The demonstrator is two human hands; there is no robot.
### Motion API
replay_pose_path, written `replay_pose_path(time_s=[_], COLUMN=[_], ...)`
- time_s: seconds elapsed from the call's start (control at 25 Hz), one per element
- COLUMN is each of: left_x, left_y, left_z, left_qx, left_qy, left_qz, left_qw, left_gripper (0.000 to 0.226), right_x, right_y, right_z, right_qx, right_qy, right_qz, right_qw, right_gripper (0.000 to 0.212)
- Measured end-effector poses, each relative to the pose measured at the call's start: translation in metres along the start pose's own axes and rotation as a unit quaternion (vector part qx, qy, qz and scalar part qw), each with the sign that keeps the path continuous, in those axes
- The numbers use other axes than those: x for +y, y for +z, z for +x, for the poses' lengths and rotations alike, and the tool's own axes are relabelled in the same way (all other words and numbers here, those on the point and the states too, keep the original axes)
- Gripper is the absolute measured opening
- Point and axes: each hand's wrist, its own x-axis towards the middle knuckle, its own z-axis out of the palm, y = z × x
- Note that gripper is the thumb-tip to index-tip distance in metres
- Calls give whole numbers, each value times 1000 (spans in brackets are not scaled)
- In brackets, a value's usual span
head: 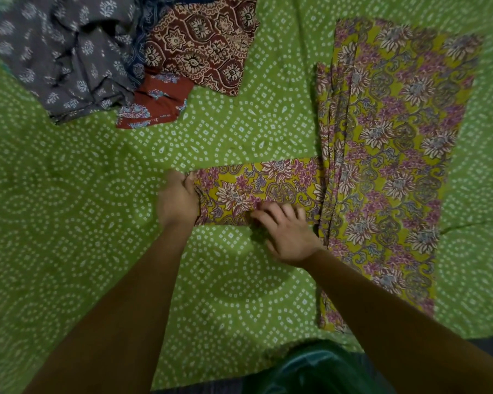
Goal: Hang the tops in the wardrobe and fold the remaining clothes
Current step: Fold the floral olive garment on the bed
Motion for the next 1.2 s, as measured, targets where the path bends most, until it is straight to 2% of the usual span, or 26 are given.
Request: replay_pose_path(time_s=[0.08,0.16,0.2,0.28,0.36,0.44,0.52,0.6,0.68,0.72,0.76,0.84,0.92,0.96,1.0,1.08,1.12,1.16,1.2], left_x=[-2,1,4,20,46,70,93,114,133,139,143,145,143,142,142,140,139,137,133], left_y=[4,3,2,1,1,8,17,26,34,38,42,48,52,51,52,52,49,45,42], left_z=[-4,-1,2,9,14,21,26,27,31,32,34,36,36,34,33,33,32,30,30], left_qx=[24,65,82,85,64,34,-26,-93,-140,-163,-183,-206,-205,-200,-197,-197,-196,-192,-184], left_qy=[-38,-46,-22,35,70,115,141,110,46,14,-10,-19,-7,-6,-8,-18,2,48,106], left_qz=[9,-35,-53,-98,-162,-191,-223,-274,-309,-324,-340,-330,-285,-275,-274,-311,-327,-336,-335], left_qw=[999,996,995,991,982,974,964,951,940,932,922,921,936,940,941,930,924,921,918], left_gripper=[37,42,41,37,32,22,11,13,17,19,22,27,30,31,30,23,34,54,73], right_x=[18,50,67,96,112,118,111,96,80,76,78,98,125,132,134,120,108,94,81], right_y=[-17,-39,-50,-71,-82,-85,-85,-79,-74,-73,-76,-86,-97,-101,-102,-100,-95,-88,-86], right_z=[23,56,72,101,124,142,148,144,137,137,142,157,164,164,164,156,148,138,127], right_qx=[113,224,244,213,175,181,199,189,169,177,200,208,138,117,114,140,146,152,158], right_qy=[173,349,397,433,432,434,436,395,316,294,301,394,469,474,459,377,311,240,182], right_qz=[50,81,73,44,14,2,0,-2,-10,-11,-7,30,103,113,94,89,142,238,358], right_qw=[977,906,882,875,885,883,878,899,933,939,933,895,866,866,876,911,928,929,902], right_gripper=[41,41,43,48,46,32,30,30,30,29,30,44,59,58,52,40,37,32,24])
